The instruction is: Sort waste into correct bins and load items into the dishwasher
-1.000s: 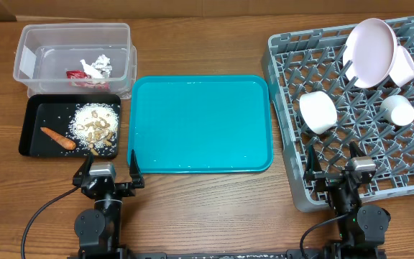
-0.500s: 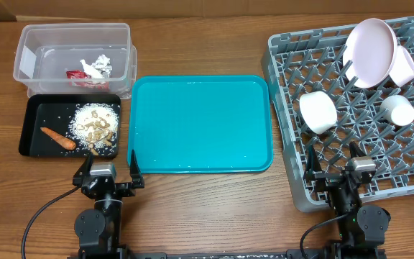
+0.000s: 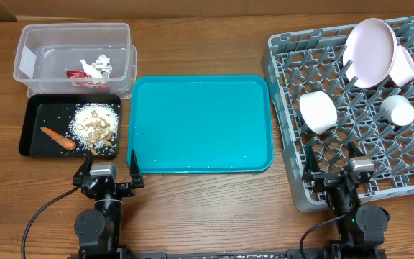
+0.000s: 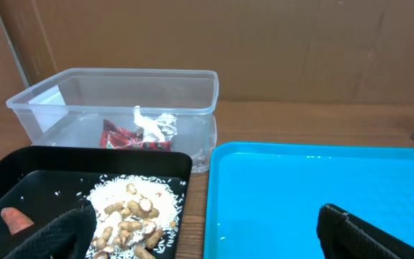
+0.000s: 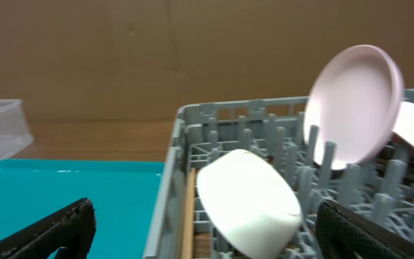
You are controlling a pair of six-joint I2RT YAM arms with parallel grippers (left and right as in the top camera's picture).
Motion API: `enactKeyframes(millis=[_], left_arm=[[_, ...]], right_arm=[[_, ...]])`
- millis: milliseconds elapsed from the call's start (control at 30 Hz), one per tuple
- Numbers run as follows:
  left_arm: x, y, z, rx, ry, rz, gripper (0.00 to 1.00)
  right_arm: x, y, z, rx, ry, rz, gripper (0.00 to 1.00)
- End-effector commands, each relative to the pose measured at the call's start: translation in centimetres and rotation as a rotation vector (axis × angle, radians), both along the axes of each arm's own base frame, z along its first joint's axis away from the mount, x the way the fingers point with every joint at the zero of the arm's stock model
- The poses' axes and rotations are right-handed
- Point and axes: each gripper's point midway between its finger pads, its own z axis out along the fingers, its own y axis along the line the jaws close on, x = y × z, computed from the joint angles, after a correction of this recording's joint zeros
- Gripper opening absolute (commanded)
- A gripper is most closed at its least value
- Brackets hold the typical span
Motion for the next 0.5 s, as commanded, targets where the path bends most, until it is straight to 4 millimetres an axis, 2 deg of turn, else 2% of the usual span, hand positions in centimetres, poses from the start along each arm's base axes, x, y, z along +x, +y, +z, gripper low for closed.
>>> enactKeyframes(millis=[0,100,467], left_arm=[[-0.01,-0.21,0.01,0.021,-0.004,-0.011,1.0],[-0.01,-0.21,-0.01,0.021,-0.004,-0.011,1.0],[-0.01,-0.21,-0.01,0.022,-0.004,-0.011,1.0]], right_arm=[[-0.19,1.6,-0.09,-0.015,-0.01,0.068,1.0],[-0.33,2.46,-0.09,-0.014,-0.01,0.103,1.0],[-0.3,2.3,-0.1,-0.014,-0.01,0.096,1.0]])
